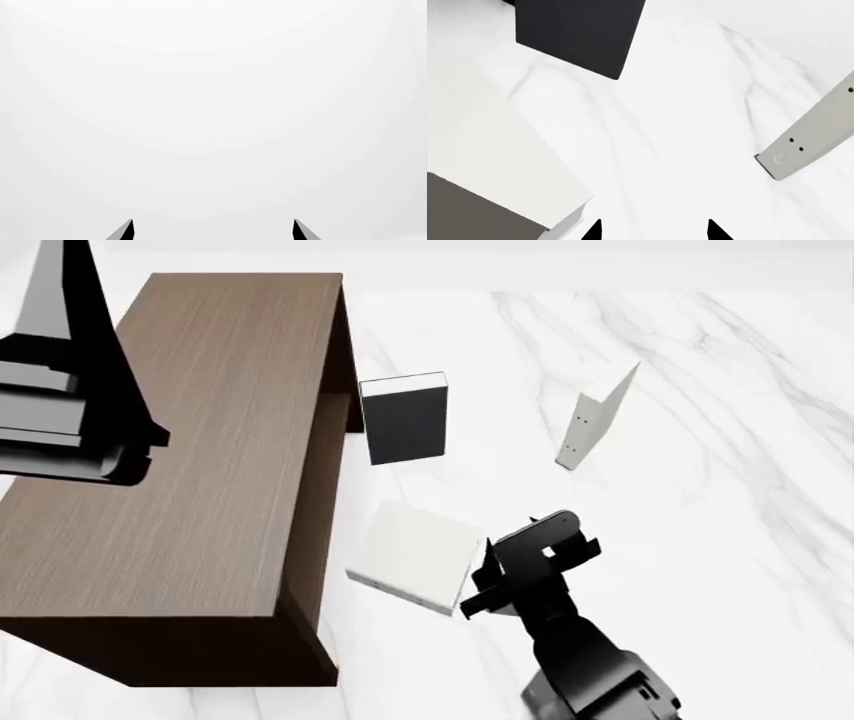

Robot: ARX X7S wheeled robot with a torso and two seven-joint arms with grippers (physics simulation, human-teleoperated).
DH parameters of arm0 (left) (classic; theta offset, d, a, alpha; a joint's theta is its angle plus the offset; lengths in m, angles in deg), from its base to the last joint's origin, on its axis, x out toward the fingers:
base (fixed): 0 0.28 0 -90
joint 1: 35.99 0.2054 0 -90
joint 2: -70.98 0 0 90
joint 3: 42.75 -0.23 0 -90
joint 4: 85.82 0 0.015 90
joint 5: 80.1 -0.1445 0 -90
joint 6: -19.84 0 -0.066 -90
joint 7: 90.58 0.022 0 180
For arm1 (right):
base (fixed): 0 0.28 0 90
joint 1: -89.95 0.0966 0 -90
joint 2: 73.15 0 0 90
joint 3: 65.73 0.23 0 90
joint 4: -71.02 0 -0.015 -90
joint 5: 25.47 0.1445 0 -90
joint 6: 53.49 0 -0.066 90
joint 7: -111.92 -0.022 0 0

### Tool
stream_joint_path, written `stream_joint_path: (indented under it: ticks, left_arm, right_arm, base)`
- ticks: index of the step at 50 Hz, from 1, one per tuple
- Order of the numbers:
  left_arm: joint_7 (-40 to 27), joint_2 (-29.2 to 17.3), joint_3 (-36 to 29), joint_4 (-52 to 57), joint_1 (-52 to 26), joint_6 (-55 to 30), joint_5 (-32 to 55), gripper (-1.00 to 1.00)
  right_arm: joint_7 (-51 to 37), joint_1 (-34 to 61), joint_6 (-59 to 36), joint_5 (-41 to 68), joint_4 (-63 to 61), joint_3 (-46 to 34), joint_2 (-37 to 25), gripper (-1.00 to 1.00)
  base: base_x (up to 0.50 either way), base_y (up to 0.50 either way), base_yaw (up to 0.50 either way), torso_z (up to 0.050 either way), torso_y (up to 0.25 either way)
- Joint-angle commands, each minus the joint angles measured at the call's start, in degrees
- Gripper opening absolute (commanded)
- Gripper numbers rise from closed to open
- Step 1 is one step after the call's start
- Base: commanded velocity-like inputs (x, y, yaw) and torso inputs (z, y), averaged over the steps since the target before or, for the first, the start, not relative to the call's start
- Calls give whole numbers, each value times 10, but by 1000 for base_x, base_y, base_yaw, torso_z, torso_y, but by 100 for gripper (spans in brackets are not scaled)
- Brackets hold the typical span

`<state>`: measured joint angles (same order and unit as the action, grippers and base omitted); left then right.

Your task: Pick up the book on the right and place it under the cabinet shelf.

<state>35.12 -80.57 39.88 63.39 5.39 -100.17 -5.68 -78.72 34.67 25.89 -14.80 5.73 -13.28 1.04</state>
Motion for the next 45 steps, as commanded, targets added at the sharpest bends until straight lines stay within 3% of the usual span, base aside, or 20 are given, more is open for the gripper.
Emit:
stream_joint_path:
  ticks: [1,45]
  left_arm:
    - [4,-3,-7,-2,10,10,-12,100]
    - [-4,-33,-25,-2,-2,34,-1,100]
  right_arm:
    - [22,6,19,26,18,-19,22,100]
    - [29,56,55,22,116,-34,81,100]
  base:
    - [0,0,0,0,0]
    - [0,0,0,0,-1]
